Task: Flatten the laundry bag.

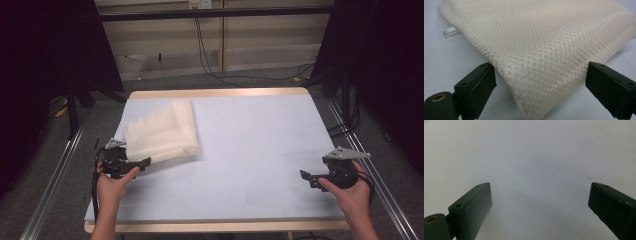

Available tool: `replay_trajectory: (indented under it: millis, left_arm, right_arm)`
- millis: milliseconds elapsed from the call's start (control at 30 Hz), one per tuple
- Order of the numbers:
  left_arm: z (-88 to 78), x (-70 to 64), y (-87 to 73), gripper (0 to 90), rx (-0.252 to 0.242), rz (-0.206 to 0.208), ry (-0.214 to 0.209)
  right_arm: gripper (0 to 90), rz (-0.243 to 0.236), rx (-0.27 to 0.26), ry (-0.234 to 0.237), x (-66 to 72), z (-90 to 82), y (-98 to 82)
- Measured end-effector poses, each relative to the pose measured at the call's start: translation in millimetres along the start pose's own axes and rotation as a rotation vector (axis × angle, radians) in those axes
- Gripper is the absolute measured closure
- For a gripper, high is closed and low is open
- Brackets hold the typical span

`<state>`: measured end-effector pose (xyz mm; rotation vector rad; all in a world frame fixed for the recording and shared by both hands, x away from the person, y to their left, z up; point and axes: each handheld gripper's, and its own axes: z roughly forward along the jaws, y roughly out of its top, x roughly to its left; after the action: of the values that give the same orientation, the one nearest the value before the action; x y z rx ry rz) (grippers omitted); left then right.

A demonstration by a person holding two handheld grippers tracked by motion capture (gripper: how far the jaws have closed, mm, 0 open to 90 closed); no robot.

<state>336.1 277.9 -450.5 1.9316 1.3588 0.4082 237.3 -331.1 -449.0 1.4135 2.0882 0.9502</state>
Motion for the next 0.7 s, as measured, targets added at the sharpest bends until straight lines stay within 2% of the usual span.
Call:
replay_trajectory:
  millis: [133, 167, 333, 400, 433, 533, 600, 667, 700]
  left_arm:
    - [0.2, 1.4, 2.1, 10.7, 0.004, -0.01, 0.0]
    - [0.0, 2.0, 3.0, 10.7, 0.006, -0.002, 0.002]
    - [-1.1, 5.3, 7.5, 12.0, 0.001, -0.027, 0.015]
    - [-0.6, 4.6, 10.0, 13.0, -0.013, -0.048, 0.004]
    - [1.1, 6.0, 12.4, 13.5, 0.008, -0.049, 0.001]
    - [5.5, 8.1, 13.4, 15.8, 0.021, -0.063, -0.002]
    - [11.7, 11.2, 12.6, 16.9, 0.032, -0.092, -0.01]
    - [18.2, 13.1, 11.1, 23.8, 0.05, -0.095, -0.027]
    - [25.2, 12.0, 9.7, 25.6, 0.088, -0.094, -0.031]
  right_arm:
    - [4.7, 0.001, -0.007, 0.01, 2.4, 1.9, 1.6]
    - [4.7, -0.012, -0.01, 0.011, 2.6, 3.3, 2.1]
    - [4.7, -0.013, -0.006, 0.02, 3.6, 5.4, 3.9]
    - [4.6, -0.011, -0.001, 0.022, 4.7, 6.0, 4.0]
    - [4.6, -0.02, -0.003, 0.027, 5.4, 6.8, 4.5]
    - [4.6, -0.017, -0.007, 0.026, 6.1, 8.2, 5.1]
    - [4.6, -0.013, -0.004, 0.034, 5.9, 9.6, 5.3]
    - [4.6, -0.013, 0.0, 0.029, 5.9, 11.6, 4.9]
    - [4.6, -0.013, 0.008, 0.034, 5.9, 13.3, 4.5]
